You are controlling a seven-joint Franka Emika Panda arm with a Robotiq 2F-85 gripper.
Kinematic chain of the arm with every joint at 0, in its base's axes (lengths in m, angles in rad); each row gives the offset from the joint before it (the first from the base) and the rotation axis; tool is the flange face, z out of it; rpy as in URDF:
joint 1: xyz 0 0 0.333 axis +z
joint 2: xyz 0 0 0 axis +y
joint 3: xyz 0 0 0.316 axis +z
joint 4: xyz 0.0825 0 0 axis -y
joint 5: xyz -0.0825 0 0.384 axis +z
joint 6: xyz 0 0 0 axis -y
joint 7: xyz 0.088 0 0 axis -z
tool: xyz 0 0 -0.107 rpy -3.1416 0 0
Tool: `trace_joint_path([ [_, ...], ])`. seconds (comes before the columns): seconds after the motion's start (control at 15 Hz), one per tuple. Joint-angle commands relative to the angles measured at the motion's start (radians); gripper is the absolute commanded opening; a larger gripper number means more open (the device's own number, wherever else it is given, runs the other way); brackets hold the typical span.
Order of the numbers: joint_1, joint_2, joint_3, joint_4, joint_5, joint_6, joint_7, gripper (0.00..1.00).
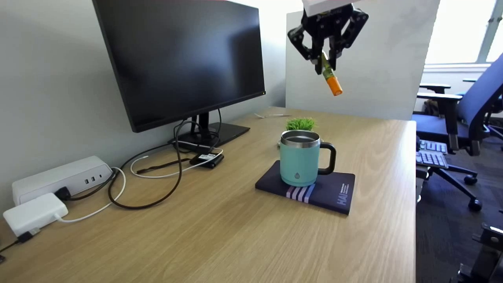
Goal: Pick the marker and put it in the cup
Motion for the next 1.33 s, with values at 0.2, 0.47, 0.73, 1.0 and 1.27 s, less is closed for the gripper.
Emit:
trace_joint_path([
  [0.2, 0.069, 0.146, -0.025, 0.104, -0.153, -0.081, 0.116, 0.06],
  [0.47, 0.092, 0.210, -0.049, 0.147, -0.228, -0.085, 0.158, 0.06],
  [0.73, 0.110, 0.271, -0.068, 0.185, -0.272, -0.097, 0.189, 0.06],
  [1.0, 0.133, 0.321, -0.076, 0.212, -0.304, -0.097, 0.212, 0.06],
  [1.27, 0.150, 0.358, -0.082, 0.224, -0.327, -0.088, 0.223, 0.06],
])
